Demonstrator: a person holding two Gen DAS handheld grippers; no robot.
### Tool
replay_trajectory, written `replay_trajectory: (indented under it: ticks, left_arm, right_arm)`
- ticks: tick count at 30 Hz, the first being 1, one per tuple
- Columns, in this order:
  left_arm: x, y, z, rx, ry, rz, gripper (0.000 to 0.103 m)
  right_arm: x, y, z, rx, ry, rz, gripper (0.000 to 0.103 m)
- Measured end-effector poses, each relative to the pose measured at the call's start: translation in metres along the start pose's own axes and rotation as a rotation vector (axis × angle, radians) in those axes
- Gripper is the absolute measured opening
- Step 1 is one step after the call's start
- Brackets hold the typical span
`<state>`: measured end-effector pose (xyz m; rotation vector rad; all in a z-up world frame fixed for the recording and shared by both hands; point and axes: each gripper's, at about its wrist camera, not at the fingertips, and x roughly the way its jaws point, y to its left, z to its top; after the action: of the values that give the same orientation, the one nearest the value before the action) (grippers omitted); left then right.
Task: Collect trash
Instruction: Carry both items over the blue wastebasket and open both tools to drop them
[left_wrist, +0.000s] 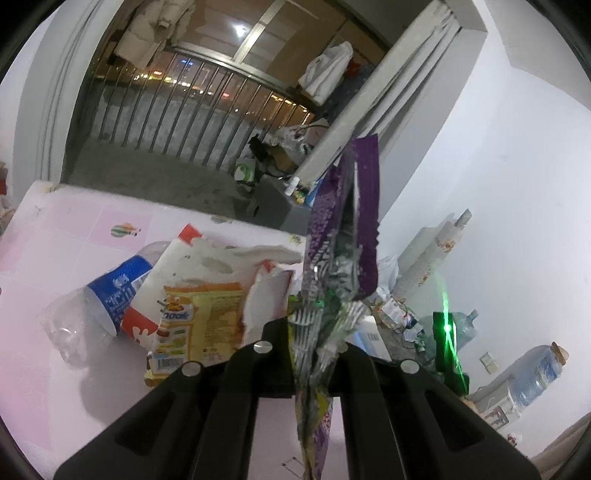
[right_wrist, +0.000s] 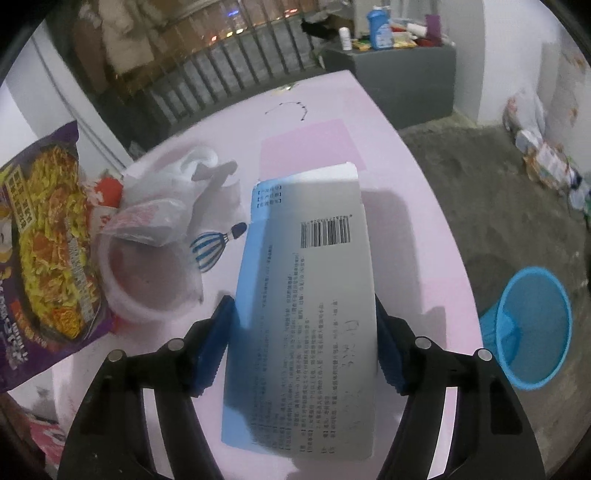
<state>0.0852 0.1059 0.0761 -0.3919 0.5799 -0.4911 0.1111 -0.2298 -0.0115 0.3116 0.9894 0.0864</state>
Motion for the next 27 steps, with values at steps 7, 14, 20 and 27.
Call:
replay_trajectory:
  ticks: [7, 14, 20, 27]
  left_arm:
    - [-0.020, -0.057, 0.013, 0.100, -0.036, -0.084, 0.001]
    - [0.052, -0.157, 0.018, 0.280, 0.079, -0.229, 0.001]
    - [0.197, -0.250, -0.011, 0.370, 0.359, -0.292, 0.002]
    - [0.358, -0.324, -0.107, 0.495, 0.706, -0.260, 0.002]
  right_arm:
    - [-0.072, -0.030, -0.019, 0.119, -0.150, 0.075, 0.065]
    - [-0.146, -0.122, -0.037, 0.348, -0.372, 0.018, 0.065]
    - [-0.165, -0.215, -0.077, 0.635, -0.449, -0.034, 0.066]
    - [-0.109, -0.302, -0.106, 0.925, -0.348, 0.045, 0.066]
